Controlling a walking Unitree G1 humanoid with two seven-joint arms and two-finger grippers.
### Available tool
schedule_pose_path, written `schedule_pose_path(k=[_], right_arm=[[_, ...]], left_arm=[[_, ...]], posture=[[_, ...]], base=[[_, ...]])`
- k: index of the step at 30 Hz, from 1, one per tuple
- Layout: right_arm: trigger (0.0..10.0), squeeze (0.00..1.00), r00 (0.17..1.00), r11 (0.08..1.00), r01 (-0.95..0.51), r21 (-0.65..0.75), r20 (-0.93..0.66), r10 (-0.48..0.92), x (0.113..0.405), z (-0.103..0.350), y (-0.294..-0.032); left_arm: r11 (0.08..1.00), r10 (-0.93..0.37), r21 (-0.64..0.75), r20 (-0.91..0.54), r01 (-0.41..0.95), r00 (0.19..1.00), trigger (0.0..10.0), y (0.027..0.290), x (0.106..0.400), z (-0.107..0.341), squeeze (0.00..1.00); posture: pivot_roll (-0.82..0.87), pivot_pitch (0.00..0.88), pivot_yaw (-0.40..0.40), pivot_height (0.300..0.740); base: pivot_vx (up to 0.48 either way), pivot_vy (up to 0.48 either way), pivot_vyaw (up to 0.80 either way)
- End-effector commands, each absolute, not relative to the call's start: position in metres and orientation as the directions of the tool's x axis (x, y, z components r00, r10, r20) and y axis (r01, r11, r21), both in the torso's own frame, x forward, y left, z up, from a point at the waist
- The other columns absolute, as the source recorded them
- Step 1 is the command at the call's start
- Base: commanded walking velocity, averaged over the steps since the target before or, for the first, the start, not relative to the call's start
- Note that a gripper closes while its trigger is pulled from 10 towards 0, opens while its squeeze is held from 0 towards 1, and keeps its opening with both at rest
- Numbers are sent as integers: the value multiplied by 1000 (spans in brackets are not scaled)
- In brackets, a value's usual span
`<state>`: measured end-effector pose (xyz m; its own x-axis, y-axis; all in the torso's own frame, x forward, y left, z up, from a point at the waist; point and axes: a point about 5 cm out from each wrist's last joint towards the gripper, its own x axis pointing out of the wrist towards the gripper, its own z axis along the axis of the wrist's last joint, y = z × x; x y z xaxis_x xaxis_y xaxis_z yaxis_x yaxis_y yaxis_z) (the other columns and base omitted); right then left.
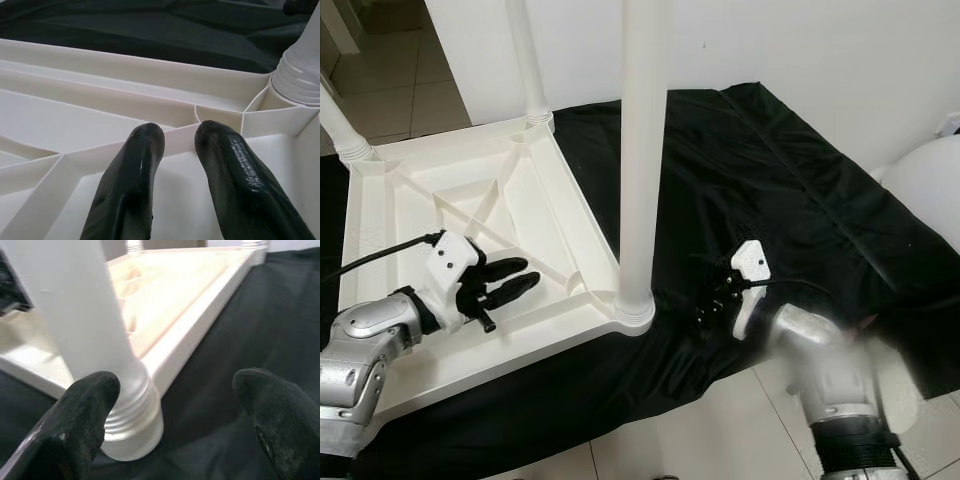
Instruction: Building children table
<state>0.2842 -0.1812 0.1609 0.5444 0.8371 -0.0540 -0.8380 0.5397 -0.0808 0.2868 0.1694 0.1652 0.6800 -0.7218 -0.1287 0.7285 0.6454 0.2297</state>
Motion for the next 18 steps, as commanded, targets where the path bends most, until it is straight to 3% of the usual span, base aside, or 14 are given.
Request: schedule_pose_path(k=[1,5,10,18], right_arm=[[10000,0,492,489,-870,-65,-57,869,282,162,-174],[10000,0,437,435,-899,-49,-44,899,282,162,-160],[10000,0,401,400,-916,-43,-44,915,282,160,-149],[10000,0,374,373,-927,-48,-32,927,285,159,-135]], left_arm=[[793,-550,242,-107,559,828,10000,180,295,163,0],[800,-522,271,-127,536,843,10000,171,299,152,0],[808,-538,212,-116,550,835,10000,159,301,149,0],[803,-552,191,-121,565,825,10000,152,306,148,0]], posture=[[-6,68,22,740],[0,61,4,740],[0,58,0,740],[-28,45,-7,740]], base=[[0,0,0],[0,0,0],[0,0,0],[0,0,0]])
